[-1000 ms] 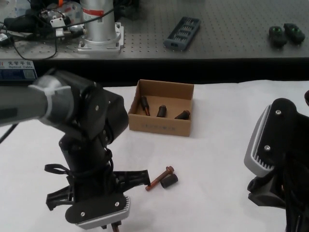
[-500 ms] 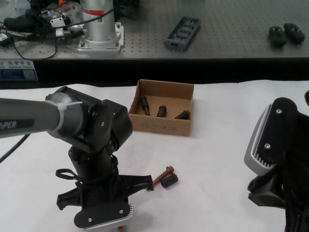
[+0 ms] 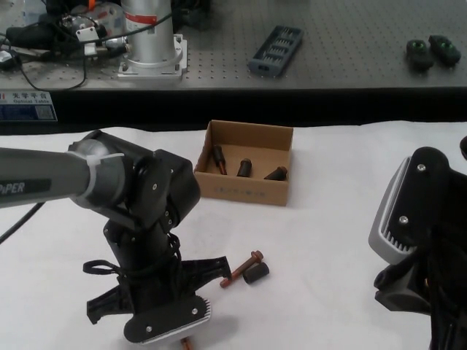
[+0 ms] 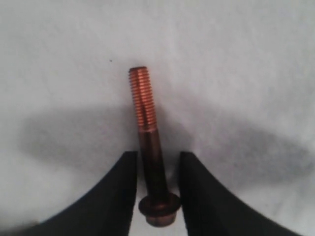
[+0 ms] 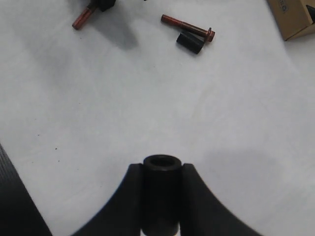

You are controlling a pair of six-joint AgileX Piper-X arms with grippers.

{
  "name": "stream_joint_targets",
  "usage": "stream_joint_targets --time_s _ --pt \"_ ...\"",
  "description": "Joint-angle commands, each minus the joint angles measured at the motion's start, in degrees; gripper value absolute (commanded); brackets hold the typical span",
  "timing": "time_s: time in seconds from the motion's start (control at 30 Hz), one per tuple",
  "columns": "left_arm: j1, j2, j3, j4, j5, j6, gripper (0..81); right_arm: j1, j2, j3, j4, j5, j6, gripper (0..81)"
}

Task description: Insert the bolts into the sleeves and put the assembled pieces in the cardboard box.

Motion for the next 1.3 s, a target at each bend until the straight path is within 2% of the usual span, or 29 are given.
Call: stream_joint_targets --time_s 0.0,0.2,0.37,0.6,0.73,0.83,1.0,1.07,1.17,1.27 --pt "0.05 -1.07 0.29 -1.23 -0.55 -4.52 37.7 0.01 -0.6 -0.02 -0.01 -0.93 0.14 1.9" --pt "-0.05 -1.76 0.14 0.32 -1.51 -9.77 38.9 0.01 -0.6 -0.02 0.1 -0.93 0.13 1.9" --pt "-0.05 -2.6 0.14 0.48 -4.24 -24.9 38.9 0.01 -0.6 -0.02 0.15 -0.93 0.13 1.9" --pt "-0.05 -8.68 -0.02 4.08 -1.88 -46.79 38.9 0.01 -0.6 -0.02 4.12 -0.93 2.09 1.9" --pt "-0.05 -14.06 -0.02 5.73 5.87 -68.64 38.9 0.01 -0.6 -0.02 8.27 -0.93 4.21 1.9" --pt "-0.05 -17.52 -0.02 6.06 11.31 -93.93 38.9 0.01 -0.6 -0.02 10.37 -0.37 4.25 1.9" --pt "-0.05 -19.83 0.1 6.91 11.71 -137.28 36.8 0.01 -0.6 -0.02 9.4 -0.4 5.83 1.9" --pt "-0.05 -19.82 0.29 8.22 11.37 -147.5 32.9 0.01 -0.6 -0.02 9.02 -0.4 6.68 1.9" --pt "-0.24 -19.82 0.9 12.49 5.59 -162.2 25.9 0.01 -0.6 -0.02 9.0 -0.4 6.78 1.9" --pt "-1.08 -19.82 2.58 14.77 0.6 -167.69 25.3 0.01 -0.6 -0.02 9.0 -0.4 6.78 1.9"
